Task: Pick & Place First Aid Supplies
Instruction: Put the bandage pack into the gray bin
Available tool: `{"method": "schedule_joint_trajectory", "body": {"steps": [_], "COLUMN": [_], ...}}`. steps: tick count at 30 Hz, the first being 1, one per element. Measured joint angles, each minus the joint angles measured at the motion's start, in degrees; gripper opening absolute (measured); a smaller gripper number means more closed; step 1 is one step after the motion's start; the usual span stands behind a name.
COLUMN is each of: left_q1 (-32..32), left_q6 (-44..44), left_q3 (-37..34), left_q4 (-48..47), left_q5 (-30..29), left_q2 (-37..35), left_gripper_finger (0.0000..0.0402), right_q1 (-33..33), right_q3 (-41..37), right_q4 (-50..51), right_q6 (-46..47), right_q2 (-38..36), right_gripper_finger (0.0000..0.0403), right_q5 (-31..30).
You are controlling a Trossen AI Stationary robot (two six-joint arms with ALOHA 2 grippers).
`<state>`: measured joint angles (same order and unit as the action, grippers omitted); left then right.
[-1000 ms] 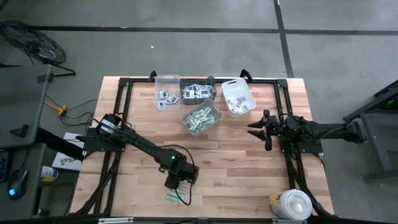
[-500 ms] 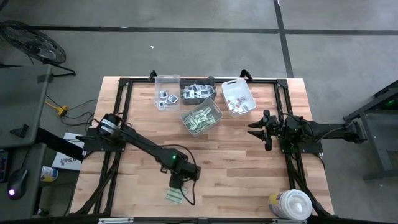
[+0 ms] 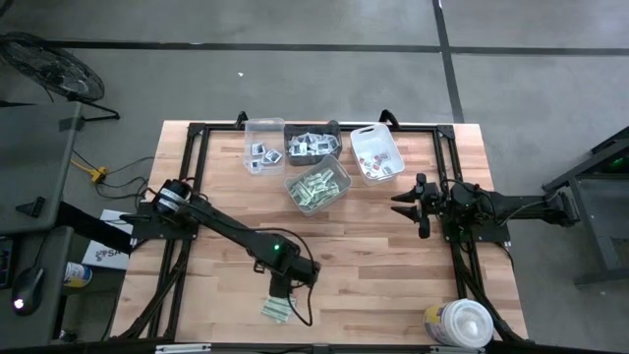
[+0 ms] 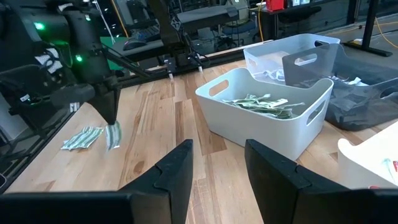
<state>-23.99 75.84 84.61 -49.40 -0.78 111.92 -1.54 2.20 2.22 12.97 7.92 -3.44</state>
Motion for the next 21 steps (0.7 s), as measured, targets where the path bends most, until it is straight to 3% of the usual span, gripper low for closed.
{"method": "schedule_joint_trajectory", "body": {"steps": [9,21], "left_q1": [0.87,9.63], "left_q6": [-0.04,-3.07], "left_q3": [6.99,14.32], "left_q4": [-3.27,-6.9], "left_q5": [-3.69,-4.99], "left_q2": [-0.07,-0.2], "left_gripper_finger": [0.0,0.0], "right_q1": [0.02,0.0], "right_q3": [0.0,0.0], "right_q4": [0.04,0.06], "right_q6": [0.0,0.0], "right_q2": [0.0,-0.02], "right_gripper_finger": [0.014,0.014], "right_q5": [0.0,0.0]}}
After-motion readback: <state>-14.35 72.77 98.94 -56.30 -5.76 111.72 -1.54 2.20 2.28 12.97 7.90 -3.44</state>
